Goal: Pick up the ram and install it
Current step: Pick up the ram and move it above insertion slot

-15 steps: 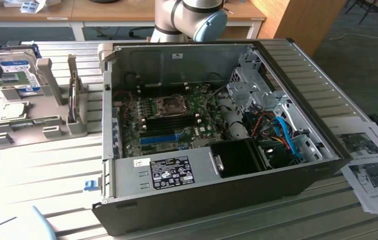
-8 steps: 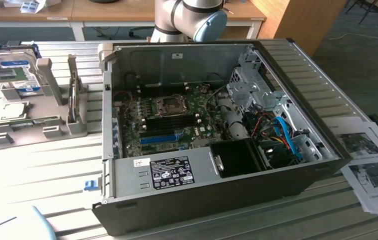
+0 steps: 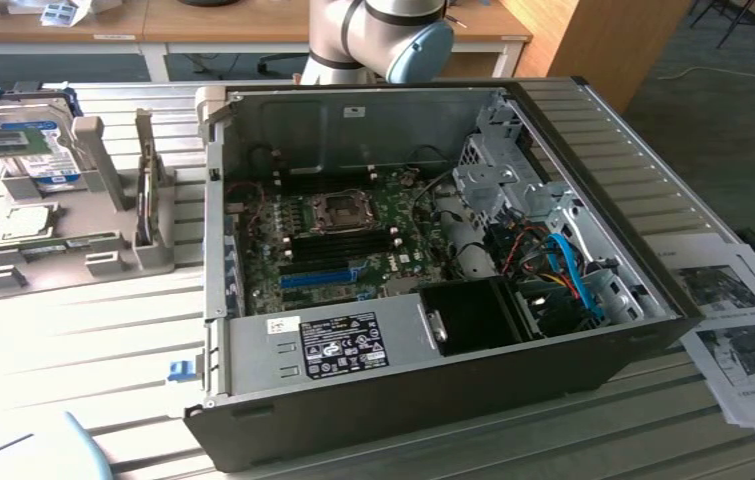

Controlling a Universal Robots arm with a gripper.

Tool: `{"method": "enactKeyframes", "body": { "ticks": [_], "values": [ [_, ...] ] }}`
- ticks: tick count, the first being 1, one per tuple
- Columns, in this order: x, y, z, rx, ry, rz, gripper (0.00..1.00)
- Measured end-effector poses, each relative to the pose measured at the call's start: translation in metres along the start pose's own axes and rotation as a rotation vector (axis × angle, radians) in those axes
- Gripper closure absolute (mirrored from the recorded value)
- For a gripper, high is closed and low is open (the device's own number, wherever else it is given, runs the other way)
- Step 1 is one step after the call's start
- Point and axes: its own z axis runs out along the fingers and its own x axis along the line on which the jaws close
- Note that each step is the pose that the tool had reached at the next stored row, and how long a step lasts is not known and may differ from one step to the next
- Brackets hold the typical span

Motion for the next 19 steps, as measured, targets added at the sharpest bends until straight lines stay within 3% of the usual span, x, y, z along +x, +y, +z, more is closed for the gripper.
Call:
{"method": "enactKeyframes", "body": {
  "ticks": [11, 19],
  "values": [
    [0.0002, 0.0004, -0.0097, -0.0002, 0.0029, 0.001, 0.89],
    [0.0001, 0.0004, -0.0103, -0.0002, 0.0031, 0.001, 0.89]
  ]
}}
